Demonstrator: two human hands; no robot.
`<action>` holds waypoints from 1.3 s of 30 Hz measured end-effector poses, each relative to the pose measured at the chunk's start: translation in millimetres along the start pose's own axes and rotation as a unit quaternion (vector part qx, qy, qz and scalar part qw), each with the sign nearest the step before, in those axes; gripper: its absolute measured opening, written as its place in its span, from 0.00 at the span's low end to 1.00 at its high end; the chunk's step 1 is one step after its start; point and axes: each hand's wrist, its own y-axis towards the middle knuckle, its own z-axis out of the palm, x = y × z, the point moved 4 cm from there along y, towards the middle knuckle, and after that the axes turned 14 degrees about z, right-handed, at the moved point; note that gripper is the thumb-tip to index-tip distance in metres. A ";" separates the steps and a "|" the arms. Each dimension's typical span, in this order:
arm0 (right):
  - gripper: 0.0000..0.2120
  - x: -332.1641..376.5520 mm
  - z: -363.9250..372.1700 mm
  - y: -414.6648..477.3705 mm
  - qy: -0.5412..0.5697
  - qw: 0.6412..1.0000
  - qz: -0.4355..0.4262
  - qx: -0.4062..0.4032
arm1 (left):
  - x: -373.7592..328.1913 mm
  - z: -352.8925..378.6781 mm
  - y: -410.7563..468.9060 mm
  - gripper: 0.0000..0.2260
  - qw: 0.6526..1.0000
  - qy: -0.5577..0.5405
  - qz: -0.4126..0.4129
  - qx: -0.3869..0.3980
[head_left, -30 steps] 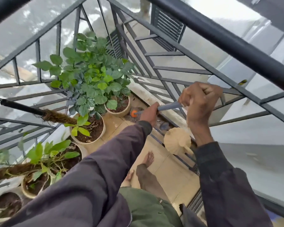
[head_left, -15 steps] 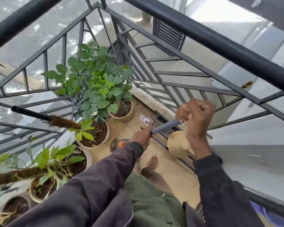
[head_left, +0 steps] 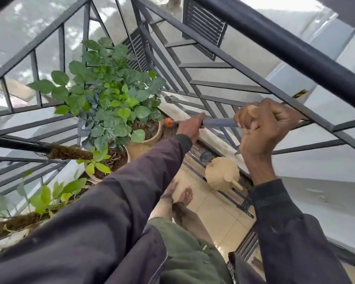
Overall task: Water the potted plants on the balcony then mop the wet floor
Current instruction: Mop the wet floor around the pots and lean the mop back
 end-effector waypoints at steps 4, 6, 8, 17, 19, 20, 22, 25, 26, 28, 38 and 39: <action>0.17 -16.3 14.6 22.3 -0.006 1.000 0.020 0.000 | 30.3 0.3 16.7 0.17 1.000 -0.010 -0.014 0.003; 0.18 -25.0 27.3 29.2 -0.056 0.998 0.020 -0.009 | 45.2 4.8 16.6 0.12 0.996 -0.065 -0.057 -0.015; 0.19 -29.2 35.0 33.7 -0.080 0.996 0.024 -0.031 | 51.9 5.4 16.5 0.07 0.990 -0.108 -0.079 -0.037; 0.22 9.7 20.8 56.7 -0.068 0.993 0.049 -0.086 | 10.5 4.5 7.9 0.04 0.990 -0.114 -0.079 -0.027; 0.23 10.2 13.2 51.4 -0.051 0.993 0.061 -0.088 | 3.1 6.8 -1.2 0.04 0.993 -0.094 -0.077 -0.010; 0.23 9.9 8.7 48.5 -0.045 0.993 0.063 -0.091 | -0.5 9.0 -5.0 0.03 0.993 -0.089 -0.073 -0.006; 0.23 8.4 -1.1 41.0 -0.046 0.992 0.068 -0.097 | -6.3 13.9 -13.8 0.03 0.993 -0.094 -0.077 -0.002; 0.23 5.5 -9.1 27.0 -0.040 0.991 0.084 -0.100 | -10.0 23.2 -31.1 0.02 0.993 -0.081 -0.080 0.012; 0.23 3.1 -10.2 22.1 -0.039 0.990 0.092 -0.099 | -11.2 24.5 -38.9 0.02 0.993 -0.081 -0.080 0.018; 0.22 -3.5 -11.8 13.6 -0.034 0.989 0.107 -0.098 | -9.5 28.6 -54.6 0.02 0.993 -0.086 -0.083 0.024; 0.24 -39.5 -11.8 -32.6 0.004 0.990 0.136 -0.025 | 13.0 55.2 -139.7 0.10 0.991 -0.052 -0.109 0.062; 0.24 -31.9 -8.1 -32.8 0.011 0.992 0.122 -0.014 | 10.4 49.1 -136.2 0.08 0.992 -0.052 -0.103 0.051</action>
